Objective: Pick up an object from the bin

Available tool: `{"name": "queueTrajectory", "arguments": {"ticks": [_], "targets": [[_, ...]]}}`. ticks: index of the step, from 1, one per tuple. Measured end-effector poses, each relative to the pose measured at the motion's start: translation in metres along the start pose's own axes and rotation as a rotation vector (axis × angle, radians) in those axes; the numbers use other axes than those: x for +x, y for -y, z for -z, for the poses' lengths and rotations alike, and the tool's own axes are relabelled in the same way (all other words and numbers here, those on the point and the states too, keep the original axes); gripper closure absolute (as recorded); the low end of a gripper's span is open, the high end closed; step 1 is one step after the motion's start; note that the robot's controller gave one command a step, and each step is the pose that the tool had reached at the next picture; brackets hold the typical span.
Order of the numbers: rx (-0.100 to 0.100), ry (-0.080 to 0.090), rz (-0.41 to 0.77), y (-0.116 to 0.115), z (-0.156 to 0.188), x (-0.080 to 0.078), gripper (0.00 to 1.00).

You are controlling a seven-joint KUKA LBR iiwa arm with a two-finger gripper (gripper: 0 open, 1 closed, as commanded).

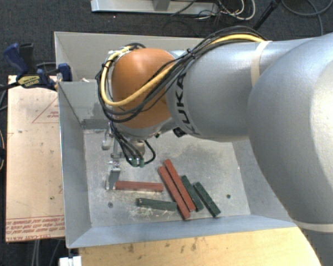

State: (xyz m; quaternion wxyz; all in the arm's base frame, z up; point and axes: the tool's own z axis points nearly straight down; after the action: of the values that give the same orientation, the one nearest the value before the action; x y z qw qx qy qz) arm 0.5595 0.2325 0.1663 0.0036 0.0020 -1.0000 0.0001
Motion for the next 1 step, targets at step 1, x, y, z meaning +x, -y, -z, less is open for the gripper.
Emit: {"name": "queueTrajectory", "arguments": {"ticks": [1], "targets": [[-0.002,0.007,-0.003,0.0009,0.0043,-0.0022,0.0]]}}
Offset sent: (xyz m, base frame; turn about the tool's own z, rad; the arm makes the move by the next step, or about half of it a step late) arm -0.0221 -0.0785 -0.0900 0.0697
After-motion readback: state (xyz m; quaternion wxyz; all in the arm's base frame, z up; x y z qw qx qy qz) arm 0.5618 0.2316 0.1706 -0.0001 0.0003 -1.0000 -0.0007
